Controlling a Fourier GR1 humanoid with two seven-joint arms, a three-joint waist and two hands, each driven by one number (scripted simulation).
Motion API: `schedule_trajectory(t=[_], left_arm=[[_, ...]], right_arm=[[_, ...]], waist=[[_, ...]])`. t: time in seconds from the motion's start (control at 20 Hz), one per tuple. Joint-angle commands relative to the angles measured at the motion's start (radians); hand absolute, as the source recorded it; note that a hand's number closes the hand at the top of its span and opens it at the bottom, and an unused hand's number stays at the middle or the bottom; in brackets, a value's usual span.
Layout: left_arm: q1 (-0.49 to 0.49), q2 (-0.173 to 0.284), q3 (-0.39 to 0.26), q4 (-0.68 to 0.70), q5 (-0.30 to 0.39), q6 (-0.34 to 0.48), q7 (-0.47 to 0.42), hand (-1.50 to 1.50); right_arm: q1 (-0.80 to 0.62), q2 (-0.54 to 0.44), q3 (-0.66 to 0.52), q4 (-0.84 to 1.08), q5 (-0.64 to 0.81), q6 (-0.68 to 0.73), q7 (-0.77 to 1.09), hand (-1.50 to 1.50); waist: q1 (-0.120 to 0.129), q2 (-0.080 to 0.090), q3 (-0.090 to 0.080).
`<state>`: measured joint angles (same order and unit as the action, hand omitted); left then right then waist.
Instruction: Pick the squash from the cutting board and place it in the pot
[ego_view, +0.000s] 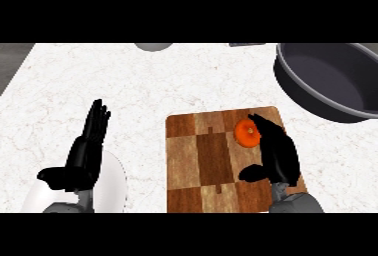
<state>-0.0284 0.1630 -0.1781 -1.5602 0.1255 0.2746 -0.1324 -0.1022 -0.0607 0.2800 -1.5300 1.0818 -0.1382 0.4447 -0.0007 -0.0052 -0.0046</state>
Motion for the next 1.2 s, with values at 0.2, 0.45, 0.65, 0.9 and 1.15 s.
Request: schedule_trajectory(t=[0.2,0.45,0.65,0.9,1.15], left_arm=[[-0.05,-0.004,0.048,0.024,0.0,-0.035,0.018,0.0],[0.0,-0.04,0.046,0.009,-0.045,-0.038,-0.011,0.0],[-0.023,-0.033,0.01,-0.01,-0.034,-0.049,-0.001,0.0],[-0.041,-0.043,-0.014,-0.01,-0.033,-0.069,-0.013,0.0],[-0.07,-0.044,-0.041,-0.006,-0.038,-0.092,0.003,0.0]], right_arm=[[-0.099,-0.024,-0.052,0.058,0.076,-0.098,-0.064,1.5],[-0.057,0.011,-0.046,0.06,0.124,-0.15,-0.077,1.5],[-0.381,0.048,-0.266,0.337,0.097,-0.025,0.179,1.5],[-0.522,-0.017,-0.424,0.454,0.08,0.043,0.385,1.5],[-0.748,-0.117,-0.472,0.616,0.183,0.037,0.533,1.5]], waist=[[0.001,0.005,0.005],[0.001,0.005,0.005],[0.068,0.031,0.004],[0.126,0.066,0.002],[0.17,0.07,0.003]])
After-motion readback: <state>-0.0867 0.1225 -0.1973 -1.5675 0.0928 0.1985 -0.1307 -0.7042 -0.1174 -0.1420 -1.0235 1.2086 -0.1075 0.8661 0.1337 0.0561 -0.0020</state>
